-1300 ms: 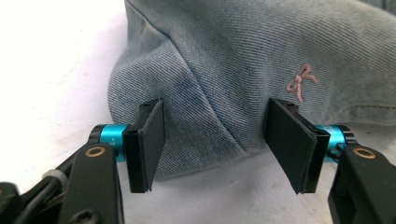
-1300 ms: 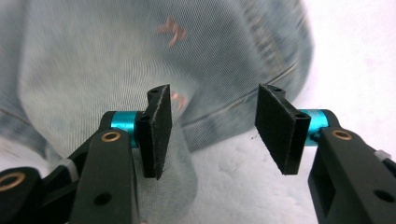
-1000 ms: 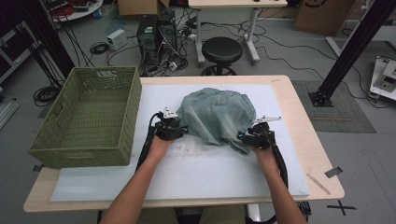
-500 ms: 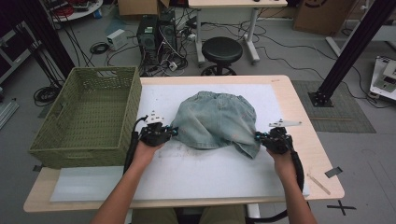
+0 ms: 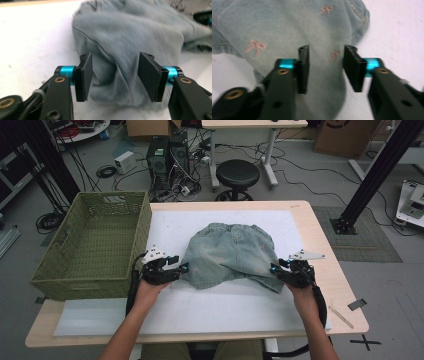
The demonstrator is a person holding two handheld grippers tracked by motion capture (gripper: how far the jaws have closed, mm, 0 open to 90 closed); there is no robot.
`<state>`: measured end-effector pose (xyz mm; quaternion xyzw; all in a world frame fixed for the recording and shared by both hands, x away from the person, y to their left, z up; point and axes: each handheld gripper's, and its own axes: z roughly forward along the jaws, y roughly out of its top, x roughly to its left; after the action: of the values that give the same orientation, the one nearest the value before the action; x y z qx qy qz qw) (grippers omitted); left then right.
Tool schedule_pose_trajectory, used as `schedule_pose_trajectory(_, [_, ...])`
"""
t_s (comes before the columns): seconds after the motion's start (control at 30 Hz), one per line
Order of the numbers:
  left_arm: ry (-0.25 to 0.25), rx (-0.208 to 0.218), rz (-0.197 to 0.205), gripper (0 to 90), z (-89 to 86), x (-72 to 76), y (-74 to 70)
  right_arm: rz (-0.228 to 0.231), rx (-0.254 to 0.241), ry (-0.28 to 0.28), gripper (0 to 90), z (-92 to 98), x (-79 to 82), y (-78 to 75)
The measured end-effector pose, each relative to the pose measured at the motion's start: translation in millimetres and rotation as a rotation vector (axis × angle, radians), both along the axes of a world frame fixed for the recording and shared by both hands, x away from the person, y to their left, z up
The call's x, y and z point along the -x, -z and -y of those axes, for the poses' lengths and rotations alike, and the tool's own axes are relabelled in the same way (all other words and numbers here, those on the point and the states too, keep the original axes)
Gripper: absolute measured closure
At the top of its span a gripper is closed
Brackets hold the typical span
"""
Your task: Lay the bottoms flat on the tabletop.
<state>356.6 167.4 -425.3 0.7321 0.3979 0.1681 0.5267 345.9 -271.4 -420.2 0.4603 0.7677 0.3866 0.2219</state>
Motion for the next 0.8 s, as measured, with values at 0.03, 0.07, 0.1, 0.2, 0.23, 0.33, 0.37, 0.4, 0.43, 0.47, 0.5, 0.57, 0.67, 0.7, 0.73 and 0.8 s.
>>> schedule_pose_trajectory(0.03, [-0.012, 0.011, 0.005, 43.3, 0.6, -1.7, -0.1, 0.006, 0.009, -0.010, 50.9, -3.2, -1.8, 0.0])
schedule_pose_trajectory(0.07, [-0.018, 0.012, 0.000, 43.2, 2.0, -4.5, 0.0, 0.002, 0.012, -0.017, 48.5, -6.8, -3.8, 0.5])
schedule_pose_trajectory(0.1, [-0.021, 0.002, -0.006, 41.7, 3.4, -7.7, 0.5, -0.009, 0.017, -0.027, 45.9, -10.0, -6.8, 1.7])
schedule_pose_trajectory(0.2, [-0.024, -0.008, -0.030, 40.1, 10.6, -17.9, 3.9, -0.055, 0.049, -0.050, 45.2, -18.7, -18.3, 9.0])
schedule_pose_trajectory(0.23, [-0.022, -0.010, -0.044, 38.9, 13.3, -21.7, 5.6, -0.072, 0.062, -0.049, 45.7, -20.4, -22.4, 11.9])
schedule_pose_trajectory(0.33, [-0.016, -0.038, -0.094, 33.7, 21.7, -31.8, 11.3, -0.092, 0.105, -0.047, 62.3, -21.6, -30.3, 16.8])
schedule_pose_trajectory(0.37, [-0.012, -0.050, -0.107, 33.2, 24.3, -33.7, 14.1, -0.097, 0.105, -0.045, 69.3, -21.1, -31.8, 17.8])
schedule_pose_trajectory(0.4, [-0.014, -0.065, -0.123, 33.4, 26.7, -35.1, 17.1, -0.103, 0.119, -0.039, 78.3, -21.4, -32.1, 18.5])
schedule_pose_trajectory(0.43, [-0.008, -0.084, -0.139, 36.5, 28.5, -35.4, 19.4, -0.102, 0.146, -0.038, 83.4, -21.6, -32.1, 19.5])
schedule_pose_trajectory(0.47, [0.003, -0.100, -0.146, 46.1, 30.1, -34.8, 20.6, -0.111, 0.137, -0.042, 88.0, -21.2, -32.0, 19.9])
schedule_pose_trajectory(0.5, [0.004, -0.105, -0.144, 55.1, 31.6, -33.1, 20.4, -0.118, 0.141, -0.040, 88.6, -21.1, -30.8, 19.6])
schedule_pose_trajectory(0.57, [0.010, -0.123, -0.114, 72.9, 33.4, -28.1, 16.6, -0.114, 0.143, -0.054, 89.6, -20.3, -26.8, 18.9])
schedule_pose_trajectory(0.67, [0.019, -0.108, -0.102, 77.3, 28.2, -21.2, 12.8, -0.106, 0.140, -0.067, 89.9, -17.4, -17.8, 15.3])
schedule_pose_trajectory(0.7, [0.020, -0.093, -0.104, 77.6, 26.0, -19.3, 12.5, -0.098, 0.141, -0.071, 89.9, -15.4, -14.0, 13.4])
schedule_pose_trajectory(0.73, [0.023, -0.078, -0.106, 77.8, 21.7, -15.9, 12.2, -0.095, 0.138, -0.075, 89.9, -13.3, -11.2, 12.1])
schedule_pose_trajectory(0.8, [0.040, -0.045, -0.110, 78.0, 14.8, -9.1, 11.7, -0.089, 0.135, -0.083, 90.0, -5.7, -2.3, 8.8])
